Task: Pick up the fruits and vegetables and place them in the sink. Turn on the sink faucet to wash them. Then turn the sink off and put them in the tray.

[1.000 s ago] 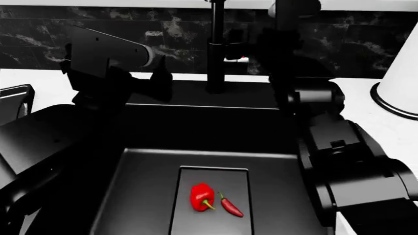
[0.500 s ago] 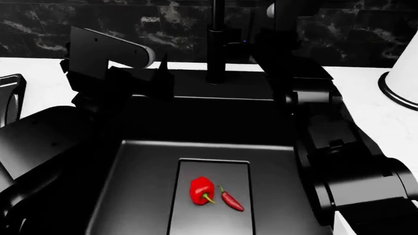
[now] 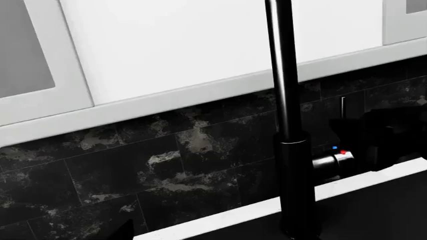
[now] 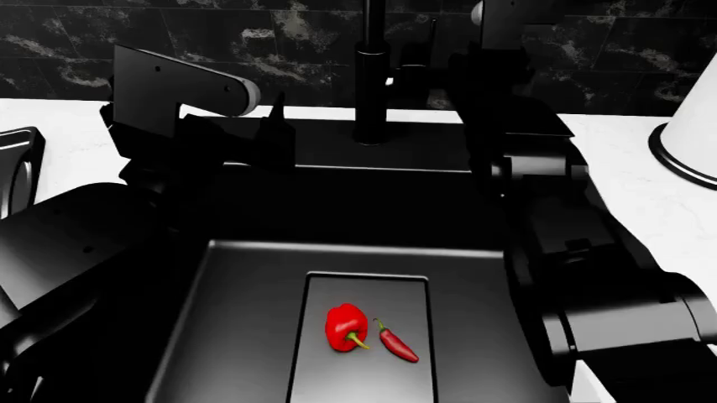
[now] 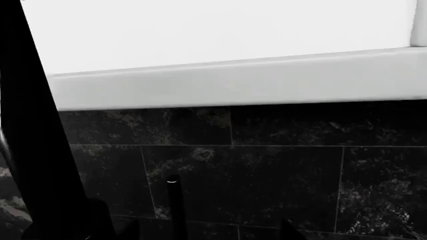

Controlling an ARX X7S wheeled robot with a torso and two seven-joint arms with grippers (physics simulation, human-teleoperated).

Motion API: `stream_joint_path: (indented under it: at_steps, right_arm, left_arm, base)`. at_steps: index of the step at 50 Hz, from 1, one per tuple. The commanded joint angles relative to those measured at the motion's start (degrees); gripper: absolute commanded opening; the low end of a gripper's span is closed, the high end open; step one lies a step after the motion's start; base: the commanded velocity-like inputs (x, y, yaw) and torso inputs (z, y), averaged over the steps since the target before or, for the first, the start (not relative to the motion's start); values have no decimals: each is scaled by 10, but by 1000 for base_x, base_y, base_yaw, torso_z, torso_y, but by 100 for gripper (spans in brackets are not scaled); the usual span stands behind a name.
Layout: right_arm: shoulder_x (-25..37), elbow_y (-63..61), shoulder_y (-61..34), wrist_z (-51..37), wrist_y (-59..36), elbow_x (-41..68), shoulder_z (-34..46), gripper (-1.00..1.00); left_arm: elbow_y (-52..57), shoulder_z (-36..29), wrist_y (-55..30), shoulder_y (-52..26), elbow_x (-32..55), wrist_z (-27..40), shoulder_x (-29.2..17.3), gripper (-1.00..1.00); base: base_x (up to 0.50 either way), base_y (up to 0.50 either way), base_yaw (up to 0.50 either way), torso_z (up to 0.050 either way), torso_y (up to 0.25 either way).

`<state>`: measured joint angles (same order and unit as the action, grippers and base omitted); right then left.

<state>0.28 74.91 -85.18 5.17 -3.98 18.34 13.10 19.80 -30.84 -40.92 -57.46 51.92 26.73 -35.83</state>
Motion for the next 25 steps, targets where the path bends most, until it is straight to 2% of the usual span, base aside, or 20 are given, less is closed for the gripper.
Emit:
stream_joint_path:
  at_steps: [1,25]
  right_arm:
    - [-1,0,1,-39,3,-33,-34,100]
    - [10,0,-2,-72,29,-91,-120,100]
  left_arm:
    - [0,2,2,3,3,-1,-1,100]
    - [4,9,1,1,12,2,-8,100]
  base:
    - [0,0,0,0,0]
    - [0,0,0,0,0]
